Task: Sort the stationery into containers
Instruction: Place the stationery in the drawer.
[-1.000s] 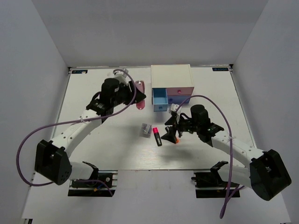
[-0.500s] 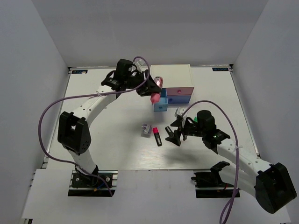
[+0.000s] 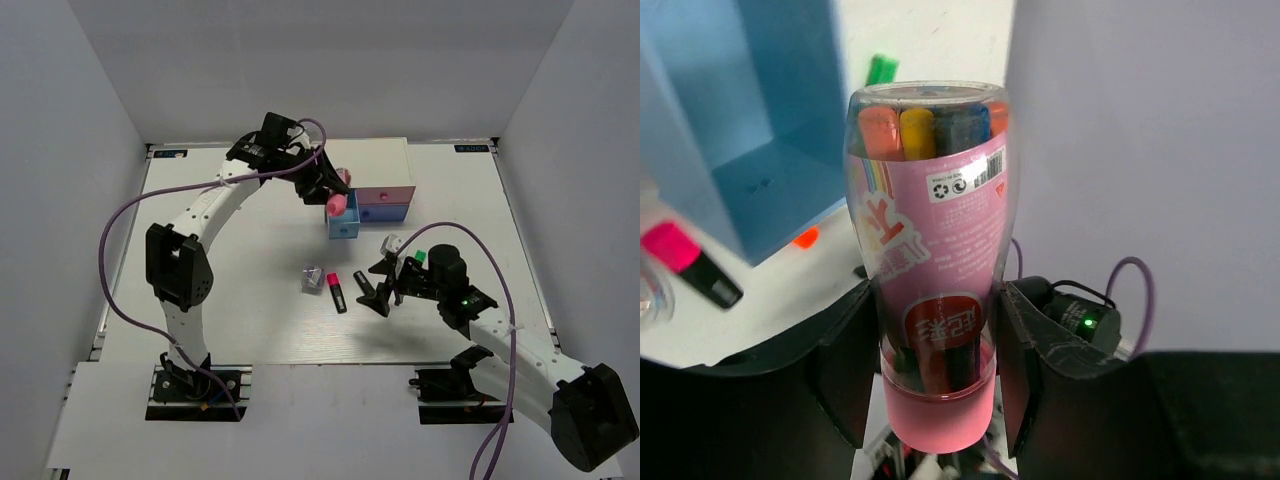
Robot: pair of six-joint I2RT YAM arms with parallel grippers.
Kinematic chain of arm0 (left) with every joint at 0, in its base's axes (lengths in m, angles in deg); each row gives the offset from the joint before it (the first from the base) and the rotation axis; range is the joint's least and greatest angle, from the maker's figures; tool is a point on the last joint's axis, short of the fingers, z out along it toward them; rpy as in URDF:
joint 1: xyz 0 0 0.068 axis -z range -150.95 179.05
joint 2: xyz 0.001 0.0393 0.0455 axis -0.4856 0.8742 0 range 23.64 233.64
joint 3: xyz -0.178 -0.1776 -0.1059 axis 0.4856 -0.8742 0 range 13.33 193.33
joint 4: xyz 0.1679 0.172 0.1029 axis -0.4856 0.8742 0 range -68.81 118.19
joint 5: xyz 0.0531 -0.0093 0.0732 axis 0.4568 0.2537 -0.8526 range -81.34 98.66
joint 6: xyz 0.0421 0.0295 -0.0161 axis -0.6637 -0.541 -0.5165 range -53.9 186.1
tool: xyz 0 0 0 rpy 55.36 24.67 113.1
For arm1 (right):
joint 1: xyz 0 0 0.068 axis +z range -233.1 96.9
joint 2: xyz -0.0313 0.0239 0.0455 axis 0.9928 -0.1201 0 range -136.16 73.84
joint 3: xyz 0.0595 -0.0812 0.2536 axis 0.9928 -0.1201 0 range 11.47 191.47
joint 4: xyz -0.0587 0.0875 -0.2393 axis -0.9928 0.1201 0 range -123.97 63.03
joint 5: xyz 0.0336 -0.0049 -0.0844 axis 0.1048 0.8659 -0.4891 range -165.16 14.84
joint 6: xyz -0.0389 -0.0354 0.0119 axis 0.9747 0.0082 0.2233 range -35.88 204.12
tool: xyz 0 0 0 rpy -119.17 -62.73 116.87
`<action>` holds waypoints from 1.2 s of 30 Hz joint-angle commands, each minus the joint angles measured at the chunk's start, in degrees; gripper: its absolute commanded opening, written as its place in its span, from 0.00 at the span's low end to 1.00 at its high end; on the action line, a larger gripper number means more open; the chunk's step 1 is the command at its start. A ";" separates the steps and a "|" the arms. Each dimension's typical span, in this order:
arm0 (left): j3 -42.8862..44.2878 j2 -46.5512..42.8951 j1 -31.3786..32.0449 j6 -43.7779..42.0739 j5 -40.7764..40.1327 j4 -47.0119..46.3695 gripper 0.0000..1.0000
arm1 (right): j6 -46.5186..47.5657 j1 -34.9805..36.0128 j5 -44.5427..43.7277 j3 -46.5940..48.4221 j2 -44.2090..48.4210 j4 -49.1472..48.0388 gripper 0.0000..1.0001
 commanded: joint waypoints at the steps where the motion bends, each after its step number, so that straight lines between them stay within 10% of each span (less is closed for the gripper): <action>1: 2.27 0.43 0.64 -0.29 1.18 9.50 0.21 | -0.86 -0.44 -0.29 -0.64 1.15 -3.96 0.90; 36: 6.22 6.33 1.16 -2.23 1.70 13.91 0.30 | -4.64 -2.38 -0.72 -6.71 5.28 -9.23 0.90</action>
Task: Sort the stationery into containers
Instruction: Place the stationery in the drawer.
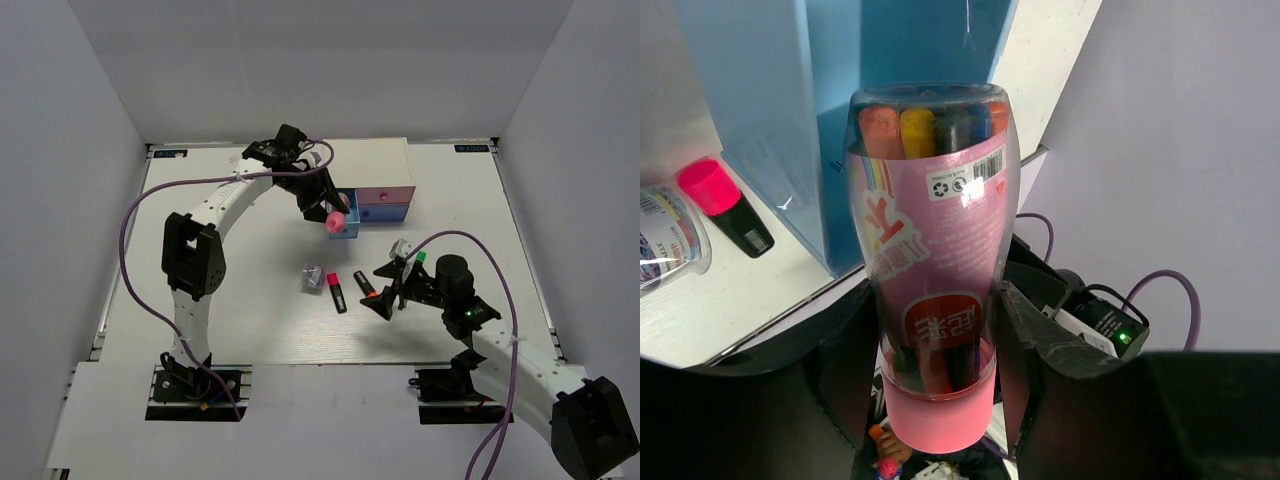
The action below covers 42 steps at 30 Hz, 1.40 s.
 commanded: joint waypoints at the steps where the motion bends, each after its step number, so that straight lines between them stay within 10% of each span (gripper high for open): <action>1: 2.49 -0.93 0.40 -0.30 1.77 0.29 0.30 | -0.86 -0.43 0.00 -0.94 0.75 -3.18 0.90; 42: 14.18 7.51 0.40 -1.89 -1.66 7.67 0.47 | -3.49 -2.72 -1.32 -4.63 2.86 -8.10 0.90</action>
